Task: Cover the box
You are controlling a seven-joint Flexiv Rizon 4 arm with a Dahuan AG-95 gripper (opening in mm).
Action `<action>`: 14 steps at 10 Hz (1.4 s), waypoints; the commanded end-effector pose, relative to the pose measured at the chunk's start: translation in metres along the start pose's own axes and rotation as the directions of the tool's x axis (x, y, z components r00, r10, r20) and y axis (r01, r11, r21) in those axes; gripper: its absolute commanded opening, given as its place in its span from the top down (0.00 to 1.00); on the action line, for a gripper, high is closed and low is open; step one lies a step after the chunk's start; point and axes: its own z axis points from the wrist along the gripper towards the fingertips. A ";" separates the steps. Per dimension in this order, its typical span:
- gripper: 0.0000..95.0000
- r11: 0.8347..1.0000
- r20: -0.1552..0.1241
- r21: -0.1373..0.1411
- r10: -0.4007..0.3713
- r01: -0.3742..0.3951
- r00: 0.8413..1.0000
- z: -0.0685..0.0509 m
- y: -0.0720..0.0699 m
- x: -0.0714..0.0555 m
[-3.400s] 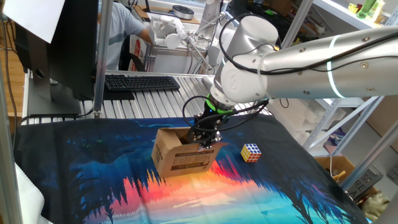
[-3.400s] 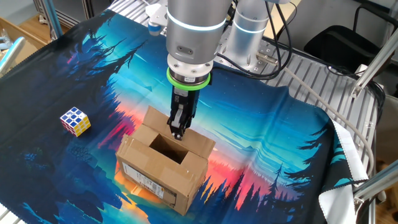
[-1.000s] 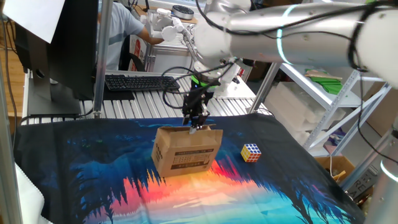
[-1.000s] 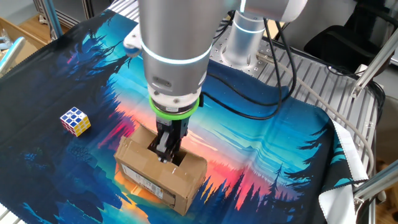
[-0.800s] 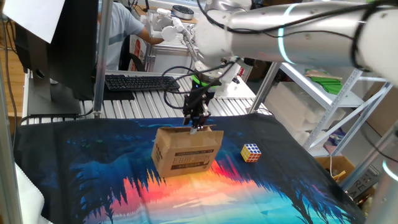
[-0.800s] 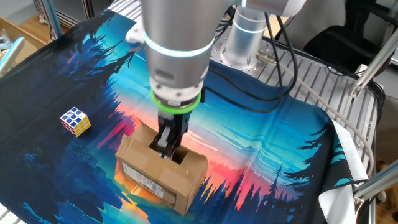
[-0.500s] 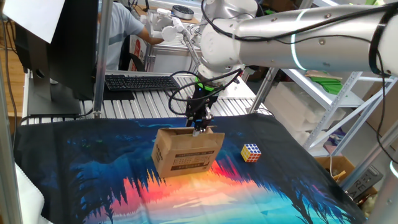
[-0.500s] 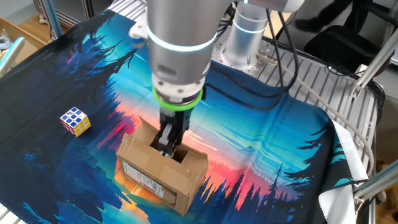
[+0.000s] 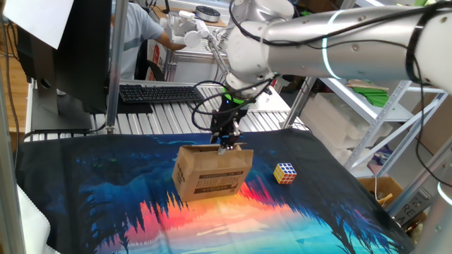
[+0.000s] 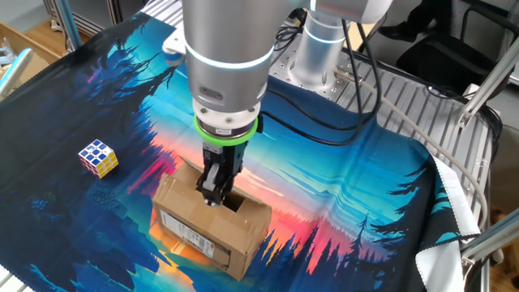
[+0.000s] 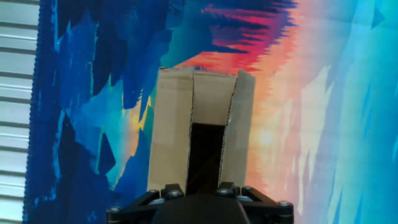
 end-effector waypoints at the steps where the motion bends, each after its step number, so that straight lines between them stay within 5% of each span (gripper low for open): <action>1: 0.60 1.000 0.001 -0.014 0.000 0.000 1.000 0.011 0.001 0.000; 9: 0.60 0.999 0.007 -0.025 0.021 -0.021 1.000 0.038 0.007 0.007; 14: 0.60 0.999 -0.007 -0.026 0.023 -0.023 1.000 0.042 0.009 0.004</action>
